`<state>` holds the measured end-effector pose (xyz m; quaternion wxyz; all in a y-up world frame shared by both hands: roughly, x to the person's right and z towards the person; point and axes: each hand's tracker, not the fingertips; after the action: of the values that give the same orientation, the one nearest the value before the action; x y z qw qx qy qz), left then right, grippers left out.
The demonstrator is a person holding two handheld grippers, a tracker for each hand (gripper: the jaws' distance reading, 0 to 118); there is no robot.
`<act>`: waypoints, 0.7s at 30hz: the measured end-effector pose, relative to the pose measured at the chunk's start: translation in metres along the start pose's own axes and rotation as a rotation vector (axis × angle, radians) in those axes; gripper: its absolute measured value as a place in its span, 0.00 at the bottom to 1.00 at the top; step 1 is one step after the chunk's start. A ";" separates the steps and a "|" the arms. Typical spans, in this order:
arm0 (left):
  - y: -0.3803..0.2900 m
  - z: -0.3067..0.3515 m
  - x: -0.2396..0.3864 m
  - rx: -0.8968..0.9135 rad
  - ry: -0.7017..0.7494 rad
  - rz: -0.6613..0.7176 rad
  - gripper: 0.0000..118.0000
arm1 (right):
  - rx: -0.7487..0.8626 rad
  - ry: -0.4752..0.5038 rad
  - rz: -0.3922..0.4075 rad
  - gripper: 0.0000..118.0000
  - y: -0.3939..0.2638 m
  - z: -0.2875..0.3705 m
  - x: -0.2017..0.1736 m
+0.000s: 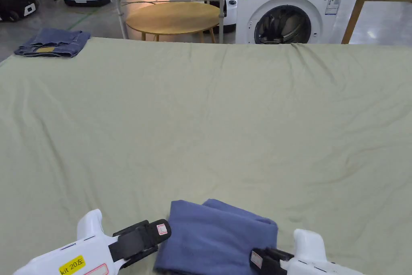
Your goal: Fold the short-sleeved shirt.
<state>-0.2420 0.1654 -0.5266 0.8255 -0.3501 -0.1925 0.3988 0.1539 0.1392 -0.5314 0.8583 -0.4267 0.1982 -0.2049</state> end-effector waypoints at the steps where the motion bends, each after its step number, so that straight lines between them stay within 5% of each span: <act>1: 0.002 -0.002 -0.006 -0.019 -0.023 0.017 0.73 | 0.013 0.023 -0.004 0.00 -0.001 0.001 0.004; 2: 0.002 -0.008 -0.013 -0.057 -0.059 0.039 0.90 | 0.026 0.057 -0.038 0.00 -0.001 0.004 0.006; 3: 0.001 -0.017 -0.020 -0.103 -0.110 0.069 0.95 | 0.020 0.054 -0.045 0.00 0.001 0.005 0.006; 8: -0.019 -0.081 -0.032 -0.303 -0.322 0.223 0.95 | 0.024 0.051 0.006 0.00 0.006 0.004 0.003; 11: -0.024 -0.096 -0.018 -0.240 -0.265 0.147 0.95 | 0.028 0.062 -0.003 0.00 0.006 0.003 0.003; 12: -0.022 -0.095 -0.013 -0.228 -0.247 0.151 0.92 | 0.031 0.061 -0.005 0.00 0.006 0.003 0.003; 13: -0.019 -0.092 -0.009 -0.199 -0.195 0.142 0.70 | 0.034 0.058 -0.004 0.00 0.007 0.004 0.003; 14: -0.017 -0.089 -0.007 -0.172 -0.115 0.109 0.37 | 0.043 0.056 0.001 0.00 0.007 0.007 0.002; 15: -0.014 -0.083 -0.003 -0.161 -0.133 0.092 0.27 | 0.053 0.066 0.003 0.00 0.009 0.009 0.000; 21: 0.035 -0.022 -0.033 -0.016 -0.092 0.100 0.27 | 0.088 0.068 0.068 0.00 0.021 0.017 -0.027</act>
<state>-0.2670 0.1455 -0.5689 0.7920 -0.3469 -0.2158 0.4537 0.1443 0.1760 -0.5341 0.8754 -0.3743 0.2324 -0.1987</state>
